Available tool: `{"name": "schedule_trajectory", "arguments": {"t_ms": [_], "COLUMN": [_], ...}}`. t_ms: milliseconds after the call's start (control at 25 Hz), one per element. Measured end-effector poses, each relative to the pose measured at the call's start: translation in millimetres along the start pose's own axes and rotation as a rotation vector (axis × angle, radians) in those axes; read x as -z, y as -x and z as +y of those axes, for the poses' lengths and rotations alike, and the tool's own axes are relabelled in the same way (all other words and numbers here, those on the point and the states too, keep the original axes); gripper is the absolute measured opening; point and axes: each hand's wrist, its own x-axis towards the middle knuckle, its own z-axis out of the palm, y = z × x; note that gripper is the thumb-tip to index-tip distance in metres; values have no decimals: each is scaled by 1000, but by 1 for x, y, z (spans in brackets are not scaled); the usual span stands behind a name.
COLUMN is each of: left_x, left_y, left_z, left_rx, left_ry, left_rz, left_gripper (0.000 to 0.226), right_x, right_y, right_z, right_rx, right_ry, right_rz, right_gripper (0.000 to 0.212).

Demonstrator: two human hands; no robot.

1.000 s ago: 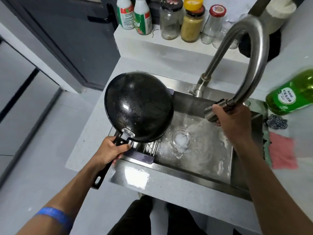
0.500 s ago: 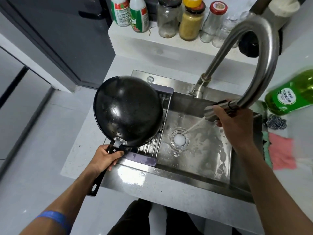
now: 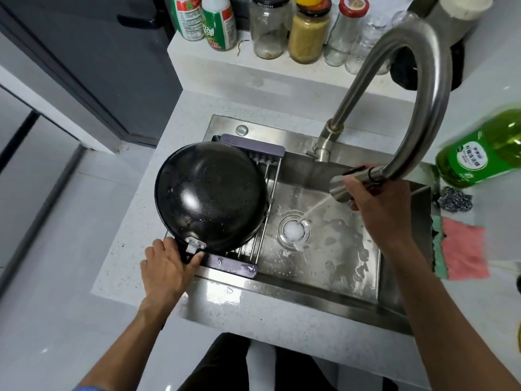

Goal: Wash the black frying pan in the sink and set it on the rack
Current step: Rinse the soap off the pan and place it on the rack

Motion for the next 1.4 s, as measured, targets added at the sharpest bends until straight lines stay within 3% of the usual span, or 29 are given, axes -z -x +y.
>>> {"name": "schedule_trajectory", "arguments": {"t_ms": [80, 120, 160, 240, 320, 440, 560, 720, 880, 1000, 1080, 1240, 1400], "left_x": [13, 14, 11, -5, -26, -54, -70, -67, -42, -45, -49, -48, -49], "left_y": [12, 17, 21, 17, -5, -43, -50, -50, -22, 4, 12, 23, 28], "left_z": [22, 42, 68, 127, 178, 197, 177, 172, 155, 115, 91, 80, 83], "left_rx": [-121, -280, -468, -790, -885, -870, -894, -873, -865, -719, -656, -805, -680], "left_ry": [180, 232, 228, 112, -98, -446, -552, -272, -101, -46, -1, -63, -127], "left_rz": [209, 238, 186, -63, -258, -363, -370, -431, -476, -581, -552, -438, -651], "left_gripper": [35, 23, 16, 26, 42, 48, 53, 56, 33, 21, 27, 45, 69], "right_x": [0, 0, 1, 1, 3, 4, 9, 11, 9, 11, 13, 19, 47], "right_y": [0, -1, -1, -4, -5, -9, -17, -25, -40, -45, -46, -61, -75], "right_z": [2, 4, 6, 7, 11, 21, 34, 36, 35, 41, 45, 58, 84], "right_rx": [-2, -9, -15, -11, 7, -20, -76, -154, -166, -114, -116, -215, -279], "right_ry": [-8, -17, -23, -33, -43, -73, -14, 68, 133, 300, 390, 470, 437], "right_rz": [3, 11, 12, -1, -16, -20, -68, -127, -142, -156, -166, -184, -88], "right_gripper": [23, 22, 21, 19, 21, 12, 12, 13, 20, 18, 22, 22, 32]}}
